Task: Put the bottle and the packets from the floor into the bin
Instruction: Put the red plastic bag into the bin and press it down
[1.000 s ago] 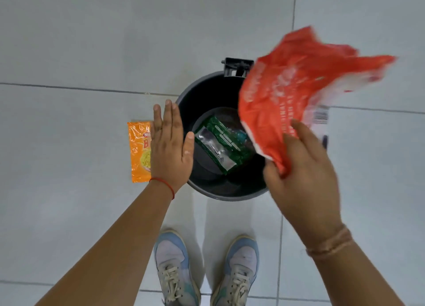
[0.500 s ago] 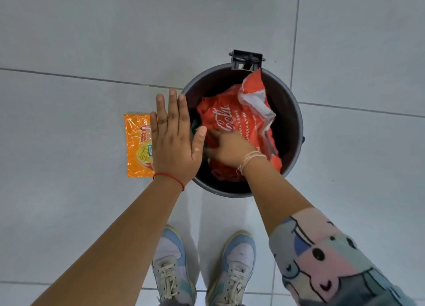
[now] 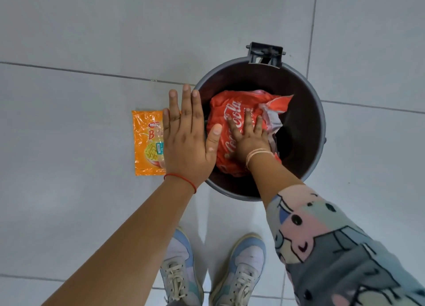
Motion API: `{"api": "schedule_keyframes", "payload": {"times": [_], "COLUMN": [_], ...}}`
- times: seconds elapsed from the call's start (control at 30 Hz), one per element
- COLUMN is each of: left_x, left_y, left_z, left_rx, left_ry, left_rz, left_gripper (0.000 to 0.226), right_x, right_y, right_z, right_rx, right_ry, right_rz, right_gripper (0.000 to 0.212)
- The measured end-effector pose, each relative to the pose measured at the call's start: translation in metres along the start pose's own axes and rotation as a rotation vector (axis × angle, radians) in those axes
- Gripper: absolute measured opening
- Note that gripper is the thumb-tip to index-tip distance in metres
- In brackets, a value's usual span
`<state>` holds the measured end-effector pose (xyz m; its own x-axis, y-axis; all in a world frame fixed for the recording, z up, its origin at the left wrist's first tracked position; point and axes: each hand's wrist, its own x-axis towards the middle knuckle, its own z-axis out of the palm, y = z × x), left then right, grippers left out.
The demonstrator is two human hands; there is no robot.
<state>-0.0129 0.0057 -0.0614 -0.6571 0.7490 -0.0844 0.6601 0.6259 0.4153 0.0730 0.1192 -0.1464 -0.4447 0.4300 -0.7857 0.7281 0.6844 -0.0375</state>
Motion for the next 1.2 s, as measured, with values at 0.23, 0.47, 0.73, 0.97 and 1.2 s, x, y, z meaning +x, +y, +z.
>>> {"api": "schedule_keyframes", "payload": {"times": [0.23,0.47,0.73,0.97,1.2], "left_x": [-0.001,-0.003,-0.008,-0.011,-0.032], "left_y": [0.0,0.003,0.006,0.002,-0.084], "left_z": [-0.003,-0.004,-0.001,-0.011,-0.003], "left_rx": [0.032,0.058,0.08,-0.044,0.045], "left_ry": [-0.044,-0.069,-0.071,-0.065,-0.079], "left_rz": [-0.002,-0.004,-0.013,-0.019,-0.255], "left_gripper": [0.071,0.078,0.071,0.079,0.064], "right_x": [-0.08,-0.102,-0.106,-0.101,-0.098], "right_y": [0.008,0.059,0.059,0.057,0.058], "right_z": [-0.034,-0.035,-0.018,-0.014,-0.011], "right_rx": [0.334,0.199,0.119,0.123,0.136], "right_ry": [0.716,0.703,0.687,0.719,0.804], "right_rz": [-0.207,0.137,0.073,0.063,0.044], "right_gripper": [0.047,0.074,0.086,0.091,0.09]}}
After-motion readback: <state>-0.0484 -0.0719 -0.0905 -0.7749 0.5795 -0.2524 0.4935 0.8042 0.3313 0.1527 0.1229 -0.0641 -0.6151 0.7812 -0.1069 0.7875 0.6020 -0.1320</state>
